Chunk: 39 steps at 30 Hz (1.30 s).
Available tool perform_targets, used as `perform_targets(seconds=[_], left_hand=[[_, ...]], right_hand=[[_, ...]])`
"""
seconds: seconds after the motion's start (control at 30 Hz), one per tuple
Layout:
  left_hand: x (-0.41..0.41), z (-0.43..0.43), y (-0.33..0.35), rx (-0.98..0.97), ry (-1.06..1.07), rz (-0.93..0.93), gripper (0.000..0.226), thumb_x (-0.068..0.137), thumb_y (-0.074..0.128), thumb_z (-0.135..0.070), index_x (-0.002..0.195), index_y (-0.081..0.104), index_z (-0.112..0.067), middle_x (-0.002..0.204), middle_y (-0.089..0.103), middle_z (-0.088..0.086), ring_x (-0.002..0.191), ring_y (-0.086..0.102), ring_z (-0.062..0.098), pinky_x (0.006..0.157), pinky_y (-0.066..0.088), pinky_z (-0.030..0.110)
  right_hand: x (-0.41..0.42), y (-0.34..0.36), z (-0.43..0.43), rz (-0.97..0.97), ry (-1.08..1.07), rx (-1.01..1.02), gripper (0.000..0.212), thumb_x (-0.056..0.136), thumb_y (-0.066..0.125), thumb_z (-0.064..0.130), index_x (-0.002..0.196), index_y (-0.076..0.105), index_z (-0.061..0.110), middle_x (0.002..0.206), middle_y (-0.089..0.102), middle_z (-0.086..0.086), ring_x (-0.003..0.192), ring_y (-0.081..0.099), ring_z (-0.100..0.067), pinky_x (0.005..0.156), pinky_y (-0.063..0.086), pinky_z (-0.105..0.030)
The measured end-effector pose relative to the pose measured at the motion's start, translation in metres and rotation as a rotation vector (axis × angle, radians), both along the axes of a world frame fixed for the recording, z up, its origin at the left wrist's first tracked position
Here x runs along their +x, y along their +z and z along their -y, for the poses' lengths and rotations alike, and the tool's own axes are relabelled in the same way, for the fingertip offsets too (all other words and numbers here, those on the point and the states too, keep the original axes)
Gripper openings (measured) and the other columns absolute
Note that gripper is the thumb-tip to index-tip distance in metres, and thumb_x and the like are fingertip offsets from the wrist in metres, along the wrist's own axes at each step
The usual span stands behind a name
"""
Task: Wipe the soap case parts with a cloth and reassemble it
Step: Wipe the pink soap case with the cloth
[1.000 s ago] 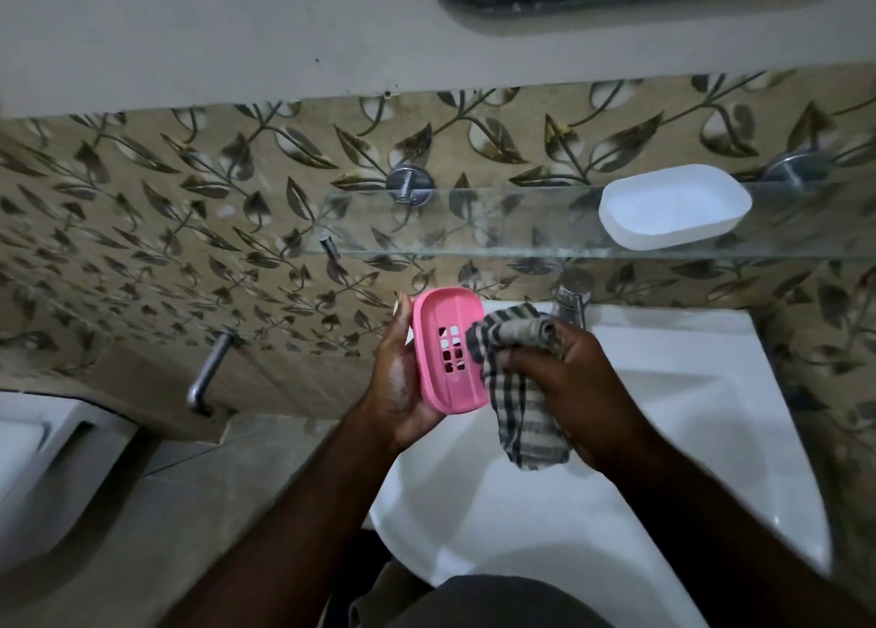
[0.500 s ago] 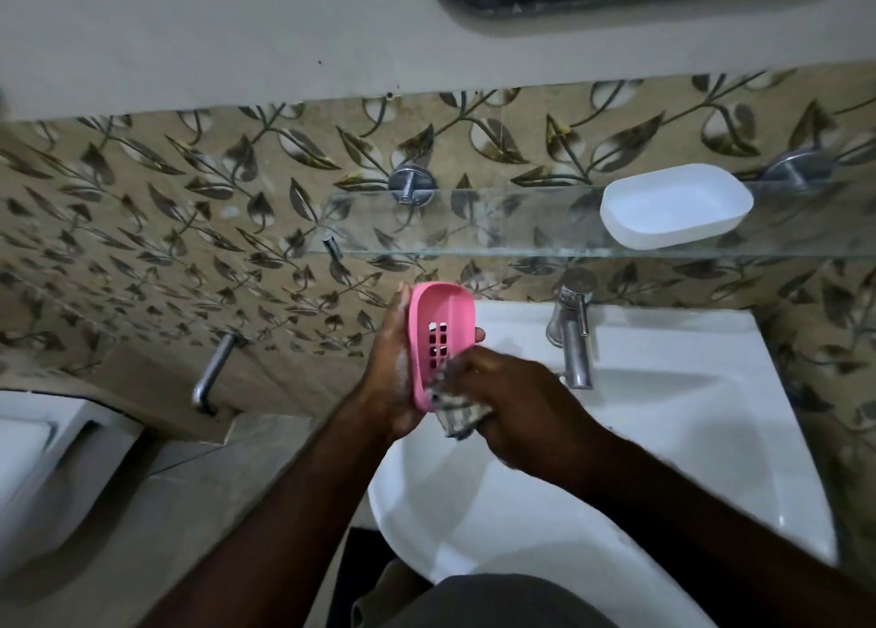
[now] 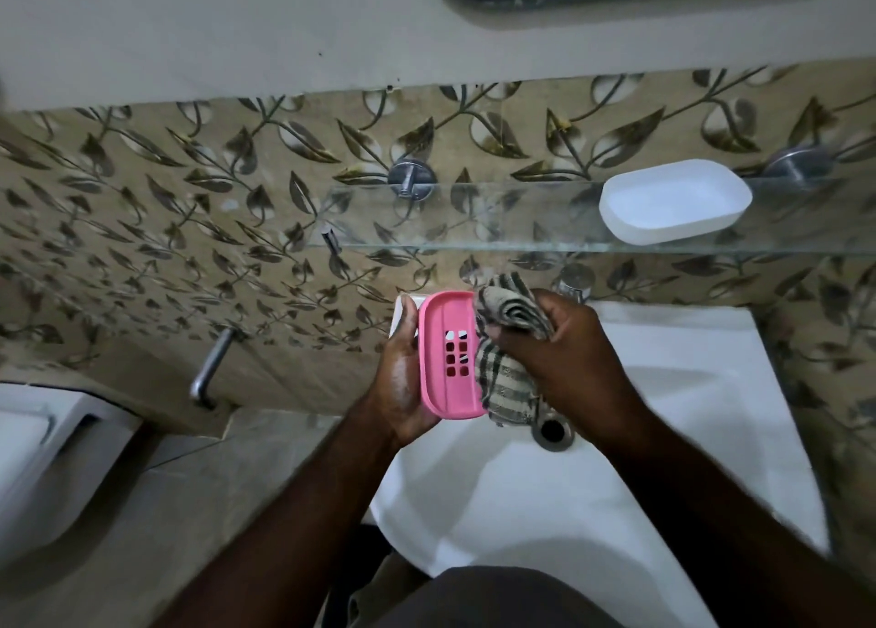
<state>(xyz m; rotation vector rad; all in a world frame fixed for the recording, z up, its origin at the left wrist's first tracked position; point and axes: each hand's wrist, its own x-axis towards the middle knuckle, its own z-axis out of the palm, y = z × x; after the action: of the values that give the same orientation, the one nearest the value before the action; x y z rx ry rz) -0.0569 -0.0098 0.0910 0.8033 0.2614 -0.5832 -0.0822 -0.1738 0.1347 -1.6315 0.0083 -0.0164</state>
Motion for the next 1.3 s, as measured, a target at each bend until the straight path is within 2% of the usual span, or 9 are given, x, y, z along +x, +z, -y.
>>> perform_targets(seconds=[0.2,0.33,0.5,0.63,0.83,1.0,1.13,1.23,1.3], left_hand=[[0.006,0.005,0.013,0.156,-0.05,0.073,0.08,0.084,0.034,-0.071,0.105,0.073,-0.004,0.103,0.071,0.02,0.092,0.07,0.031,0.082,0.057,0.04],[0.012,-0.012,0.02,0.204,-0.068,0.117,0.085,0.084,0.03,-0.074,0.115,0.068,-0.004,0.109,0.067,0.026,0.09,0.067,0.033,0.087,0.051,0.042],[0.01,-0.001,0.019,0.248,-0.12,0.057,0.081,0.088,0.029,-0.071,0.119,0.062,-0.004,0.103,0.071,0.02,0.091,0.069,0.03,0.085,0.054,0.041],[0.012,0.001,0.023,0.253,-0.116,0.076,0.082,0.087,0.03,-0.073,0.126,0.06,-0.008,0.119,0.067,0.02,0.108,0.064,0.033,0.096,0.05,0.048],[0.006,0.006,0.02,0.222,-0.068,0.103,0.084,0.082,0.035,-0.074,0.12,0.064,-0.005,0.105,0.068,0.025,0.088,0.065,0.033,0.087,0.051,0.044],[0.002,0.01,0.017,0.185,0.036,0.09,0.091,0.083,0.036,-0.075,0.127,0.057,0.001,0.118,0.061,0.03,0.092,0.063,0.034,0.094,0.049,0.048],[0.011,0.011,0.029,0.24,0.095,0.178,0.086,0.085,0.035,-0.072,0.12,0.062,0.002,0.113,0.062,0.028,0.094,0.061,0.034,0.096,0.048,0.049],[0.012,0.006,0.03,0.316,0.062,0.22,0.083,0.08,0.036,-0.074,0.114,0.065,-0.004,0.111,0.065,0.026,0.098,0.06,0.036,0.099,0.044,0.053],[0.01,0.004,0.025,0.33,0.02,0.195,0.088,0.075,0.038,-0.076,0.118,0.064,-0.004,0.11,0.068,0.025,0.096,0.063,0.035,0.097,0.046,0.051]], right_hand=[[-0.004,0.001,-0.03,0.304,0.169,-0.33,0.039,0.068,0.06,0.002,0.103,0.072,0.015,0.1,0.067,0.007,0.094,0.063,-0.011,0.086,0.05,-0.023],[-0.013,-0.011,-0.018,0.384,0.47,-0.527,0.042,0.064,0.06,0.0,0.1,0.075,0.015,0.101,0.073,-0.001,0.095,0.067,-0.02,0.081,0.054,-0.034],[-0.012,-0.01,-0.002,0.528,0.447,-0.845,0.041,0.066,0.047,0.015,0.095,0.074,0.017,0.092,0.074,-0.003,0.086,0.068,-0.028,0.07,0.058,-0.038],[-0.002,-0.008,0.005,0.441,0.215,-0.798,0.045,0.062,0.06,0.002,0.106,0.07,0.012,0.098,0.071,-0.008,0.09,0.067,-0.032,0.077,0.055,-0.036],[-0.026,-0.014,-0.019,0.309,0.29,-0.853,0.019,0.074,0.054,0.022,0.092,0.056,0.017,0.087,0.069,-0.008,0.082,0.062,-0.033,0.063,0.042,-0.034],[-0.02,-0.001,-0.028,0.054,0.251,-0.456,0.016,0.079,0.061,0.007,0.07,0.054,0.018,0.066,0.064,-0.002,0.061,0.059,-0.013,0.058,0.047,-0.03],[-0.015,-0.002,-0.038,-0.065,0.154,-0.017,0.014,0.084,0.059,0.001,0.086,0.067,0.011,0.079,0.072,-0.015,0.074,0.07,-0.027,0.069,0.056,-0.044],[-0.025,-0.013,-0.034,0.04,0.239,-0.145,0.024,0.083,0.049,0.0,0.084,0.065,0.018,0.068,0.067,-0.003,0.056,0.062,-0.02,0.053,0.05,-0.033],[-0.028,-0.021,-0.022,0.271,0.291,-0.468,0.033,0.075,0.04,0.006,0.091,0.066,0.02,0.08,0.068,0.001,0.067,0.06,-0.02,0.059,0.048,-0.032]])
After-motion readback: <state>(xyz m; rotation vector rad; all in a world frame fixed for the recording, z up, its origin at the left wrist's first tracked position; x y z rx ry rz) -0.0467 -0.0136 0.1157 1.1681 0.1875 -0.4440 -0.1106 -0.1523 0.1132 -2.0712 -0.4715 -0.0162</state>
